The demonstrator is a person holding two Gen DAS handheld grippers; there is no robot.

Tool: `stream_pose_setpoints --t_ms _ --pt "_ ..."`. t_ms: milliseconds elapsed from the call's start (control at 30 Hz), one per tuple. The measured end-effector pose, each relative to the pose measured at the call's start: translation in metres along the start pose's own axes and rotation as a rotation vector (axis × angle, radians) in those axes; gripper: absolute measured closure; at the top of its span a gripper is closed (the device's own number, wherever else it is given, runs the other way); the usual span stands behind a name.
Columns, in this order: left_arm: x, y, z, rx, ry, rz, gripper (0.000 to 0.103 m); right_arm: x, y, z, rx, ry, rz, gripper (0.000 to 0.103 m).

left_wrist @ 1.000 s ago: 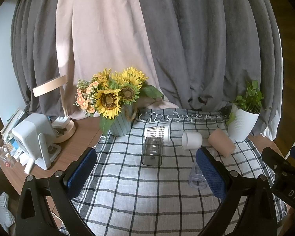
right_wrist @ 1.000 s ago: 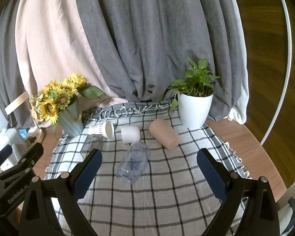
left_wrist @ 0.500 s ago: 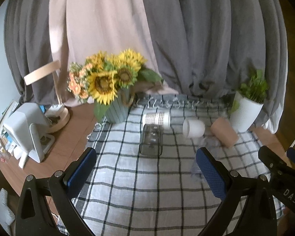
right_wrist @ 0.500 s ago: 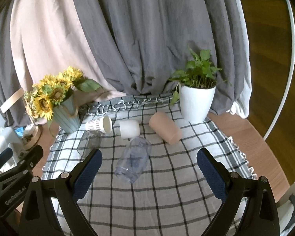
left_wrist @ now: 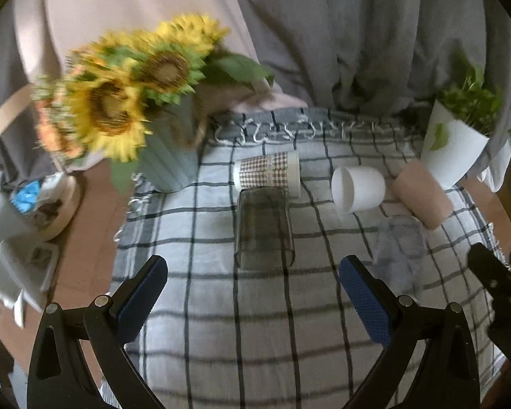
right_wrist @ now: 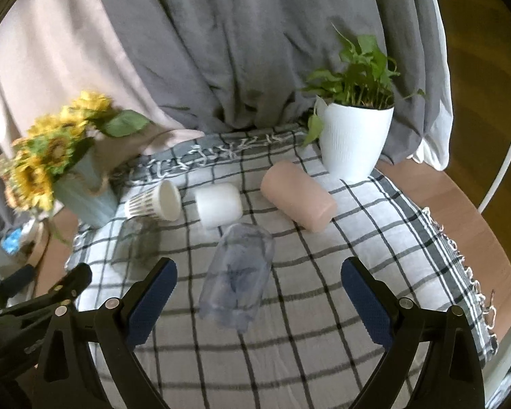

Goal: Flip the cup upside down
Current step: 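Move the left gripper down to the clear glass cup and close on it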

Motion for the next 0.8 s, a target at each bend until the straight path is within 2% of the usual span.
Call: stream_pose_setpoints --t_ms 233,533,700,800 --pt "0.014 0.017 0.060 0.104 -0.030 -0.023 0.002 0.011 0.014 0.029 0.035 -0.058 0.017 0.006" --pt "0.027 0.017 0.121 0.236 -0.037 -0.053 0.012 0.029 0.020 0.053 0.064 -0.104 0.000 0.006" --pt "0.027 0.012 0.141 0.305 -0.087 -0.126 0.028 0.034 0.020 0.059 0.074 -0.108 -0.002 0.006" --pt "0.029 0.008 0.148 0.335 -0.086 -0.163 0.036 0.034 0.019 0.061 0.076 -0.113 0.004 0.006"
Point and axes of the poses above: each gripper's, at about its wrist camera, not at the fingertips, and z roughly the way its jaws point, x to its left, y to its top, the point moved 9 cm from there along z, roughly the way its jaws point, and after that the axes turned 13 degrees about -y, right-handed, at the moved point
